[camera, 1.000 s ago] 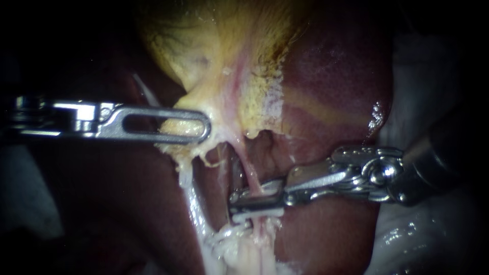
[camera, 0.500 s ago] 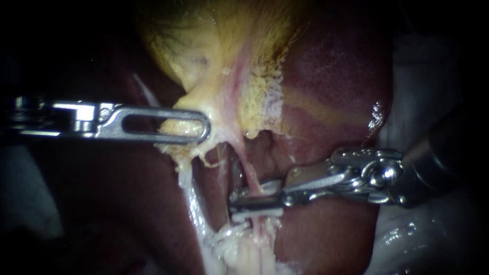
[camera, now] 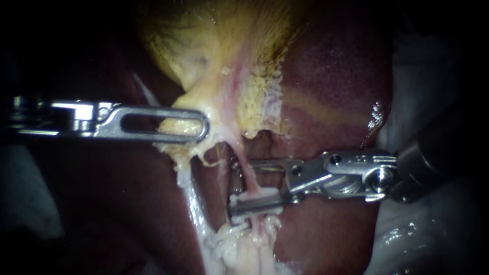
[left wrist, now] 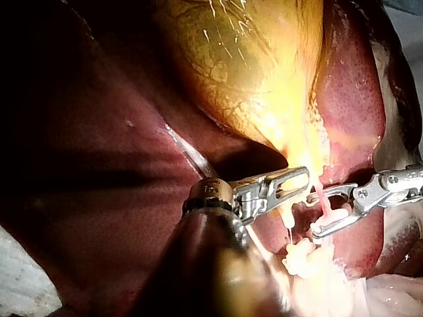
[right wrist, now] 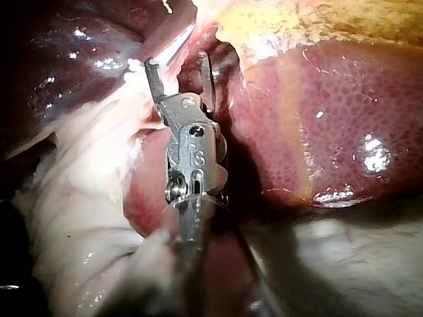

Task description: Going back second clip right tube

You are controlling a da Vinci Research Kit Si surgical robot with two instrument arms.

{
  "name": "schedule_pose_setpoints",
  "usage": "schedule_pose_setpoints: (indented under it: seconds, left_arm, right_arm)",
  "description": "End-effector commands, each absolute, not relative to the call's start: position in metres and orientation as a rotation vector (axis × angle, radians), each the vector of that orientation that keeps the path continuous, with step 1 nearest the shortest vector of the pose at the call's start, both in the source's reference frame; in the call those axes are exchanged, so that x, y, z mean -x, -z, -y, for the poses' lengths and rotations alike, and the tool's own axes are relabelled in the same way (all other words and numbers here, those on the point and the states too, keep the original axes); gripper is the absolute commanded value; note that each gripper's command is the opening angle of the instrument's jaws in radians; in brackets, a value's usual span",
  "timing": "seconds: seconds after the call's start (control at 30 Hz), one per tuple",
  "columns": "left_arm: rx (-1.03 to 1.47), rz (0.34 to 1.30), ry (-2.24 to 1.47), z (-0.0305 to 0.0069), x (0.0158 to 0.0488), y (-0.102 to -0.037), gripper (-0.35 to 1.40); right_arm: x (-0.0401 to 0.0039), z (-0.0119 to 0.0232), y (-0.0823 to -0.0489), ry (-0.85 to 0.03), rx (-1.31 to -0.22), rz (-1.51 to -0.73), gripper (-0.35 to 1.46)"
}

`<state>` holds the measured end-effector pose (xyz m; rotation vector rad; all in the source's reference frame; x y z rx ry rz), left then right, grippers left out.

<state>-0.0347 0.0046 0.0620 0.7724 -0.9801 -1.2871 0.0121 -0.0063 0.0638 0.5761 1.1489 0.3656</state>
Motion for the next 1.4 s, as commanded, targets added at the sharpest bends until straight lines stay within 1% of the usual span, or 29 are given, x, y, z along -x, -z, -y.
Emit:
schedule_pose_setpoints:
  seconds: [0.03, 0.17, 0.3, 0.53, 0.63, 0.8, 0.97, 1.2, 1.4]
  left_arm:
    - [-0.774, 0.980, 1.286, -0.0046, 0.0347, -0.0621, -0.35]
    - [-0.771, 0.980, 1.288, -0.0047, 0.0345, -0.0622, -0.35]
    - [-0.771, 0.980, 1.288, -0.0047, 0.0345, -0.0622, -0.35]
    - [-0.771, 0.981, 1.287, -0.0046, 0.0344, -0.0622, -0.35]
    - [-0.771, 0.981, 1.287, -0.0046, 0.0344, -0.0622, -0.35]
    - [-0.770, 0.981, 1.287, -0.0045, 0.0344, -0.0623, -0.35]
    - [-0.770, 0.981, 1.287, -0.0045, 0.0344, -0.0623, -0.35]
    - [-0.770, 0.981, 1.287, -0.0045, 0.0344, -0.0623, -0.35]
    - [-0.767, 0.982, 1.285, -0.0044, 0.0346, -0.0630, -0.35]
  right_arm:
    - [-0.0119, 0.0064, -0.0636, -0.355, -0.578, -1.152, 0.50]
    - [-0.0113, 0.0069, -0.0629, -0.320, -0.562, -1.162, 0.50]
    - [-0.0104, 0.0064, -0.0624, -0.281, -0.537, -1.174, 0.50]
    - [-0.0080, 0.0040, -0.0606, -0.202, -0.444, -1.193, 0.50]
    - [-0.0069, 0.0027, -0.0595, -0.184, -0.416, -1.195, 0.50]
    - [-0.0053, 0.0013, -0.0583, -0.177, -0.393, -1.194, 0.50]
    - [-0.0043, 0.0003, -0.0572, -0.172, -0.376, -1.211, 0.50]
    - [-0.0037, -0.0006, -0.0557, -0.141, -0.337, -1.229, 0.50]
    - [-0.0032, -0.0009, -0.0553, -0.138, -0.330, -1.235, 0.50]
